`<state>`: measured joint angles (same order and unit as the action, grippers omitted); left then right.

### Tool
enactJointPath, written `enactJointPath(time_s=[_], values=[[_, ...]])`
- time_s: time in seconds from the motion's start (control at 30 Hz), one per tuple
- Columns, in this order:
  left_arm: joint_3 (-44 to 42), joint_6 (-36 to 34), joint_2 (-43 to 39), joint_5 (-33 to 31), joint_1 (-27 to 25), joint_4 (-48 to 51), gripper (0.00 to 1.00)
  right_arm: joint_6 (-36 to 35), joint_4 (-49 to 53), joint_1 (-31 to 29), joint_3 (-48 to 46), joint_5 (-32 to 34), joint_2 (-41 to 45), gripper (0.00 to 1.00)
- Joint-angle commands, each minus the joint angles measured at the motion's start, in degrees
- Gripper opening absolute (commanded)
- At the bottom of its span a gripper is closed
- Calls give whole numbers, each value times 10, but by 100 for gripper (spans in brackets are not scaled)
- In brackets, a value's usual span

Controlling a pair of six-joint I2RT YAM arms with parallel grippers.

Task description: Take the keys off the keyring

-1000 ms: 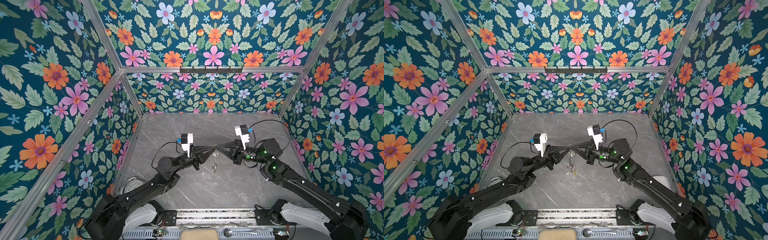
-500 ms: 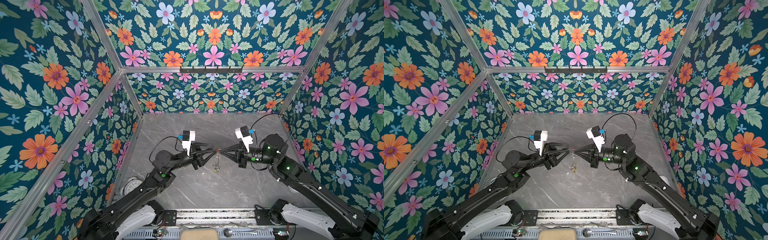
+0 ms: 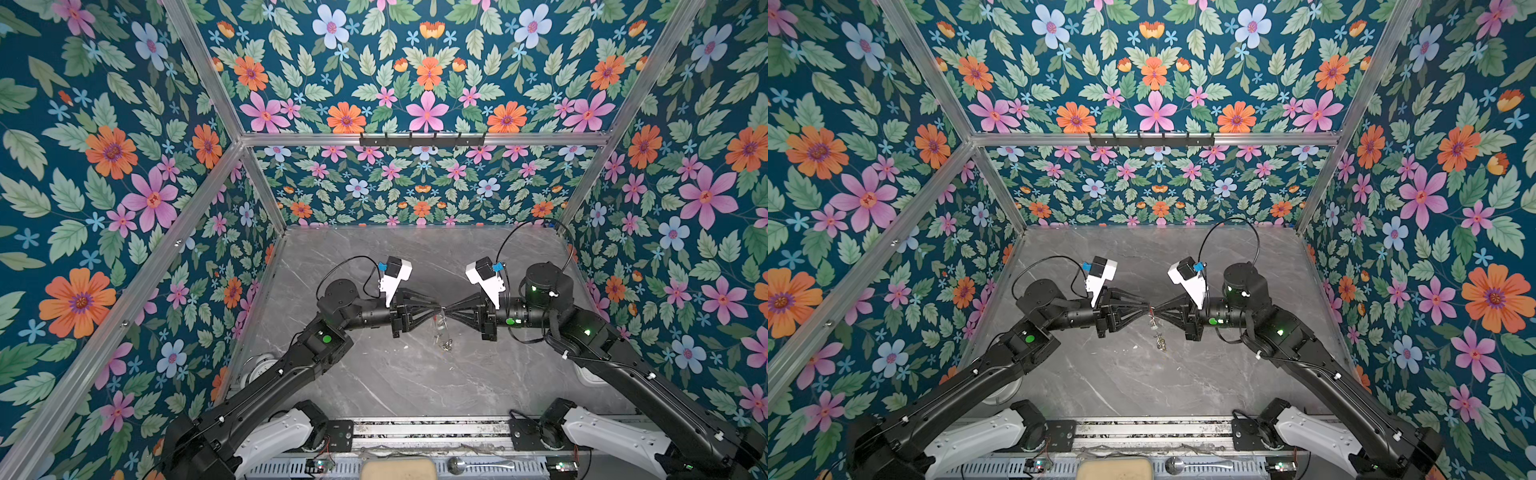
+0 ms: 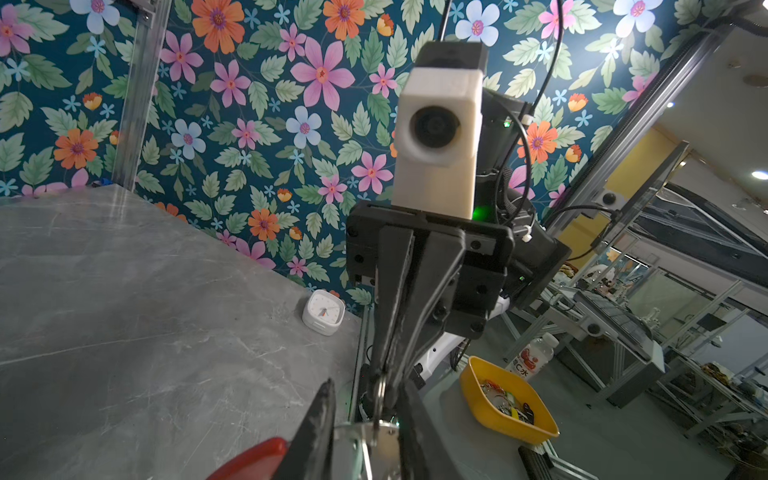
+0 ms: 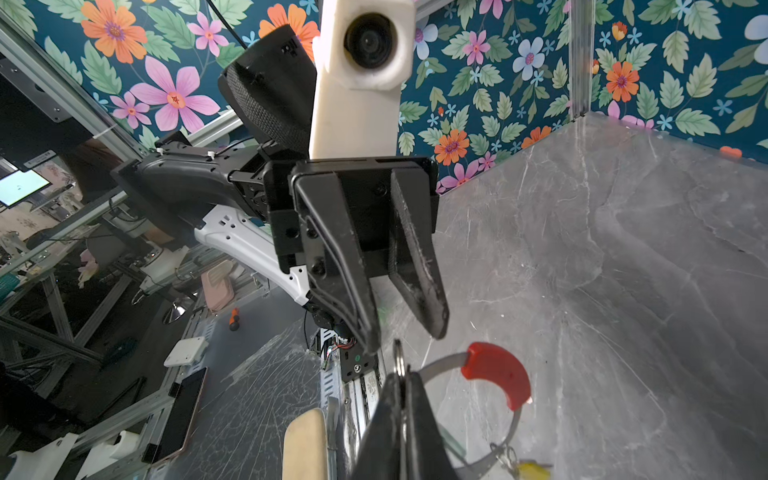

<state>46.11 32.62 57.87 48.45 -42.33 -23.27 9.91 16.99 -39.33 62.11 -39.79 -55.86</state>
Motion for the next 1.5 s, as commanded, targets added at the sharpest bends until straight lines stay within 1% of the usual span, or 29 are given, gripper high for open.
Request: enactJointPath(time_s=[0.0, 0.23, 0.3, 0.4, 0.5, 0.6, 0.67, 0.7, 0.73, 0.8, 0.83, 1.03, 1.1, 1.2, 1.37, 1.47], values=[[7, -8, 3, 31, 1, 8, 25, -15, 3, 0, 6, 9, 1, 0], [3, -5, 8, 37, 1, 2, 16, -13, -3, 0, 8, 14, -5, 0], [0, -4, 6, 36, 1, -10, 12, -11, -8, 0, 9, 13, -7, 0], [-13, 1, 1, 33, 1, -42, 8, -6, -17, 0, 9, 9, -11, 0], [-25, 8, 0, 29, 1, -70, 0, -4, -25, 0, 11, 6, -14, 0], [-38, 12, -6, 14, 1, -98, 0, 10, -54, -1, 2, 17, -9, 0], [-51, 13, -13, -7, 1, -124, 0, 27, -90, 0, -12, 28, 0, 19], [-59, 15, -17, -19, 1, -144, 0, 38, -111, -1, -21, 37, 6, 31], [-68, 16, -22, -32, 1, -163, 0, 48, -132, -1, -30, 46, 11, 41], [-84, 17, -29, -56, 1, -202, 0, 68, -172, -1, -47, 60, 20, 51], [-93, 18, -32, -68, 1, -225, 0, 79, -198, -1, -57, 66, 24, 53], [-120, 30, -33, -102, 0, -335, 0, 161, -353, -1, -119, 88, 34, 56], [-123, 35, -30, -106, 0, -363, 0, 187, -392, -1, -128, 85, 26, 57], [-123, 41, -21, -107, 0, -393, 0, 213, -430, -1, -130, 62, 6, 57], [-121, 52, -12, -100, 0, -415, 0, 250, -487, -1, -132, 34, -18, 53], [-125, 53, -12, -104, 0, -423, 0, 265, -508, -3, -130, 17, -31, 48]])
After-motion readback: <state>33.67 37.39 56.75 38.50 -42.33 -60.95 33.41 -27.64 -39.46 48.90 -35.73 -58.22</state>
